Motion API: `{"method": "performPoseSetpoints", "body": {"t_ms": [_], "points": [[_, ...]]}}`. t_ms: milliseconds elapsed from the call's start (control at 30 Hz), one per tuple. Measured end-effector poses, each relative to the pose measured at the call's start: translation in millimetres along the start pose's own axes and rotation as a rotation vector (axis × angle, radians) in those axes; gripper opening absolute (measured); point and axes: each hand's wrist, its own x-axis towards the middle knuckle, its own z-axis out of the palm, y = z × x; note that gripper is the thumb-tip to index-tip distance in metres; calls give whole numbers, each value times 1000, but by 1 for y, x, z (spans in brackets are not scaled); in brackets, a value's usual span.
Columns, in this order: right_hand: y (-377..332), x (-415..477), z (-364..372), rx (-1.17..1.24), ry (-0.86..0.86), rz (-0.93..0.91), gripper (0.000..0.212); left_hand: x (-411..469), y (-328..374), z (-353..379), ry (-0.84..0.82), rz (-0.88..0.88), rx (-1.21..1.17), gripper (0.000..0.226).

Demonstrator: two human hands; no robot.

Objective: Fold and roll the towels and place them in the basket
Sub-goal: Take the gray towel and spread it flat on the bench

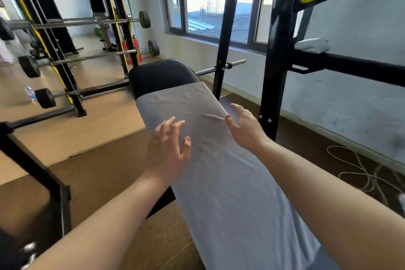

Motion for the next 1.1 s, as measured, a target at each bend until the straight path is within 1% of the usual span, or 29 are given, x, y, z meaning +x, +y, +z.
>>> {"method": "performPoseSetpoints", "body": {"t_ms": [167, 367, 633, 700, 800, 867, 967, 1033, 1100], "points": [[22, -63, -20, 43, -9, 100, 55, -40, 31, 9, -132, 39, -36, 66], [54, -132, -44, 13, -49, 181, 58, -83, 62, 18, -218, 119, 11, 47], [99, -204, -67, -83, -116, 362, 61, -149, 90, 33, -362, 274, 77, 47], [107, -217, -71, -108, -137, 402, 62, -167, 97, 36, -405, 341, 96, 42], [116, -235, -74, -159, -175, 449, 61, -197, 103, 41, -483, 503, 163, 22], [123, -243, -73, -182, -206, 483, 57, -214, 105, 42, -554, 569, 198, 16], [134, -252, -70, -219, -294, 517, 45, -230, 104, 42, -641, 571, 292, 28], [139, -257, -68, -249, -357, 536, 46, -238, 103, 41, -685, 564, 385, 41], [141, -260, -66, -288, -398, 537, 50, -246, 100, 43, -707, 546, 430, 50]]}}
